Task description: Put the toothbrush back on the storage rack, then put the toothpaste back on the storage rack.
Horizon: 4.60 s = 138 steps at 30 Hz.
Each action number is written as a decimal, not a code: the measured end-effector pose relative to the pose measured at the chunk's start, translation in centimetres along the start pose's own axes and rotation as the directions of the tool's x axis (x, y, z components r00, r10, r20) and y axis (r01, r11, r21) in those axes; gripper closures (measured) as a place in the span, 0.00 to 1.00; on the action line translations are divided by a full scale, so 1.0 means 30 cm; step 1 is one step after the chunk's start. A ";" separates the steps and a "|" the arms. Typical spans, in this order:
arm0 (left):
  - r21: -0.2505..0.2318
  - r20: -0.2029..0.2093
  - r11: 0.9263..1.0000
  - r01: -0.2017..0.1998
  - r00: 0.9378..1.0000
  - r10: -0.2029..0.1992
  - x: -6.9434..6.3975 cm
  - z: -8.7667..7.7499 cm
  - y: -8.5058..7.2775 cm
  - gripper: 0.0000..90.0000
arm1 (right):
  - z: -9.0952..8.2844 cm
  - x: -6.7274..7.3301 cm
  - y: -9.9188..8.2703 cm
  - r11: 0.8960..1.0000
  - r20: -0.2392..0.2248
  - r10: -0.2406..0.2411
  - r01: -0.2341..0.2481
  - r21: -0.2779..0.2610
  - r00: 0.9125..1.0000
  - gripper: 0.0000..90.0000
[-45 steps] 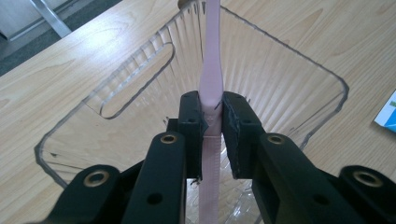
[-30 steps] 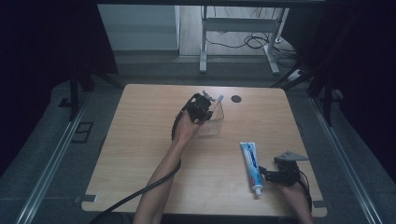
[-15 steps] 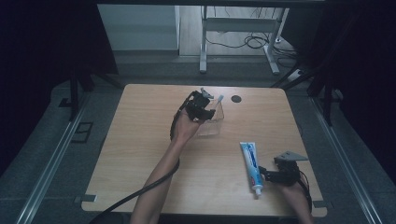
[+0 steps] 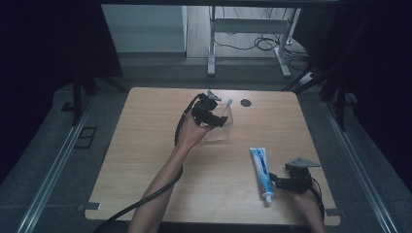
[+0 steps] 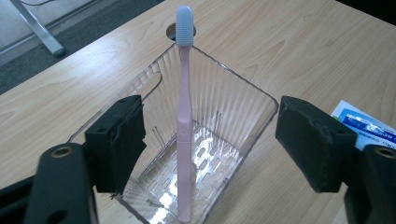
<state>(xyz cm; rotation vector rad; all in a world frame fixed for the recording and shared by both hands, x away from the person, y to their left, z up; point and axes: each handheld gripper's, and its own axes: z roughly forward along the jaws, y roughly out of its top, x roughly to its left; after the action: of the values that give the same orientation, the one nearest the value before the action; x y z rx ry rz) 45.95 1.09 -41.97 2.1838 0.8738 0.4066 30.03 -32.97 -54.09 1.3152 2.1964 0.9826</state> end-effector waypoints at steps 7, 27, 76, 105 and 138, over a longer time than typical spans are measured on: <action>0.000 0.006 1.000 0.010 1.000 -0.010 -0.005 -0.022 -0.027 0.22 | 0.000 0.000 0.000 1.000 0.000 -0.001 0.001 0.000 1.000 0.22; -0.017 0.032 1.000 0.021 0.999 -0.020 -0.021 -0.071 -0.104 0.17 | 0.000 0.001 0.000 1.000 0.004 -0.004 0.004 0.001 1.000 0.22; -0.050 0.143 0.990 0.130 0.982 -0.122 0.012 -0.174 -0.373 0.16 | 0.001 0.005 0.000 1.000 0.010 -0.009 0.009 0.005 1.000 0.22; -0.007 0.069 0.996 0.084 0.994 -0.084 -0.048 -0.179 -0.561 0.11 | 0.001 0.006 0.000 1.000 0.011 -0.010 0.010 0.004 1.000 0.22; 0.096 0.005 0.994 0.059 0.998 -0.060 -0.070 -0.145 -0.702 0.02 | -0.016 -0.011 -0.002 1.000 -0.046 0.026 -0.026 0.001 0.999 0.29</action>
<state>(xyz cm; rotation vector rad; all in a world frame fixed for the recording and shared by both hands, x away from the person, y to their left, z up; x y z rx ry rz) 32.43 12.35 -54.52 2.2390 0.9701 0.3326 29.86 -33.46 -53.82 1.3372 2.2188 1.0326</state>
